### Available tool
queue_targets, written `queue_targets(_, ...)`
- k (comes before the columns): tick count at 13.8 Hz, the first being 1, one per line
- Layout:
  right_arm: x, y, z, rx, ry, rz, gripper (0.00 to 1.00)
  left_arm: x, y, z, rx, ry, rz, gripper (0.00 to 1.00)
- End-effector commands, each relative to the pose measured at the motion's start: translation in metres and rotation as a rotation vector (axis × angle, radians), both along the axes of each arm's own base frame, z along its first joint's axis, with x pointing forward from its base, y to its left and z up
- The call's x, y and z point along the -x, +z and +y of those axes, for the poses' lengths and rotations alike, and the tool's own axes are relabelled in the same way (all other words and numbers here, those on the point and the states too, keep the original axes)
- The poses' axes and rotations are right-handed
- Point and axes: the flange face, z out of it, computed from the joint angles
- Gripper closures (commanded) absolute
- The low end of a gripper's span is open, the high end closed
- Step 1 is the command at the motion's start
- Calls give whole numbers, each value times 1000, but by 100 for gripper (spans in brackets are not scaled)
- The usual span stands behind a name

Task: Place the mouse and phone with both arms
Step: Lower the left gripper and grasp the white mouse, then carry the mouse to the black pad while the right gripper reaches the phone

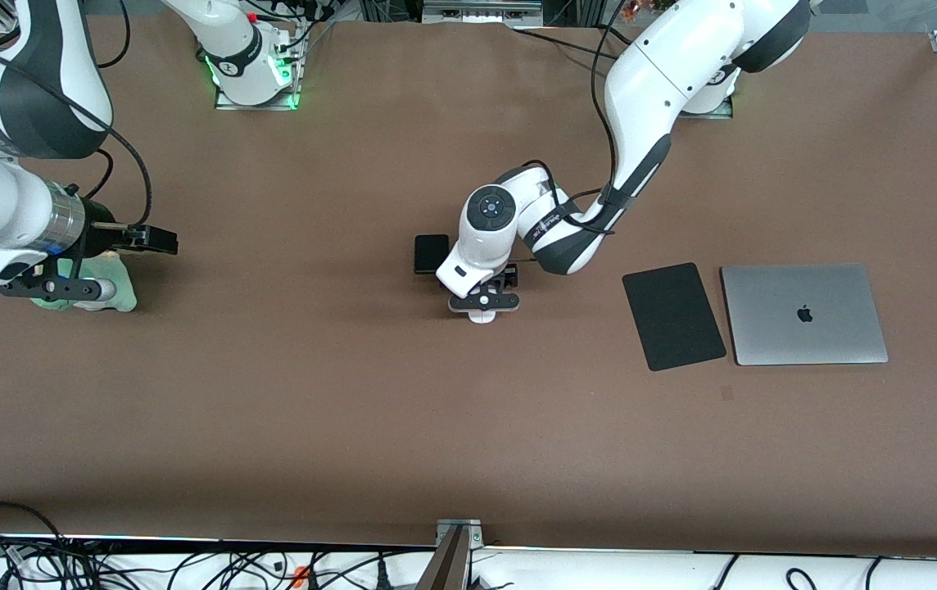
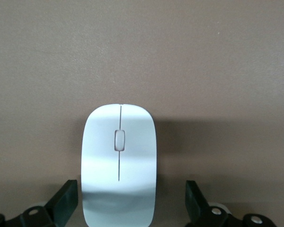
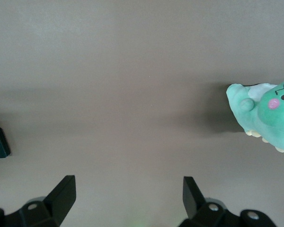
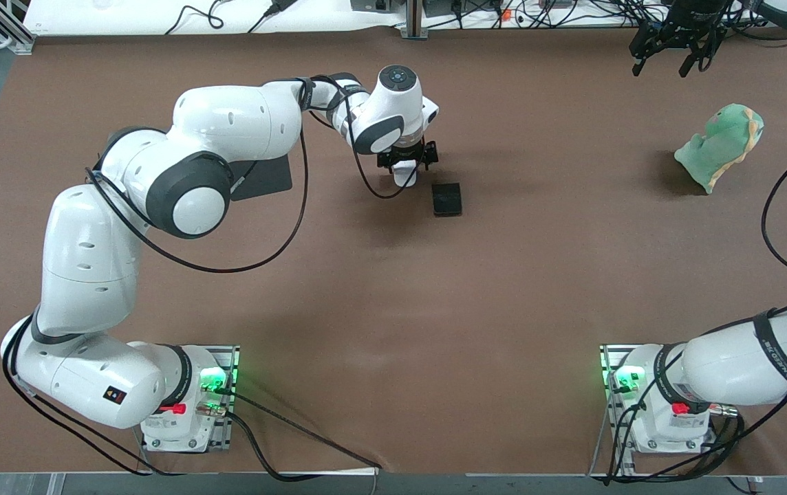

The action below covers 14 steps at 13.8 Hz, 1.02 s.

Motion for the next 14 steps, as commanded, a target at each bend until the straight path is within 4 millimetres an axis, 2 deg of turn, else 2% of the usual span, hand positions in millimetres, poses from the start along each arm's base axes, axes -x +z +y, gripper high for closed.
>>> queue_targets(1,0,1,4,-8,-7,6,0,-2,-3,1,-8,-38,-18,0)
queue_targets(2,0,1,4,-7,-6,6,0,-2,-3,1,-8,-38,-18,3)
queue_targets(5,0,0,4,-6,-14,7,0,-2,-5,3,-13,-64,-15,39)
queue_targets(8,0,0,5,-4,-22,7,0,-12,-6,17,-19,-88,-13,60)
queue_targets(11,0,0,15,-6,-6,1,0,-28,4,35,-21,-90,-20,60)
queue_targets(14,0,0,17,-7,-2,0,0,-52,28,72,-45,-89,-25,62)
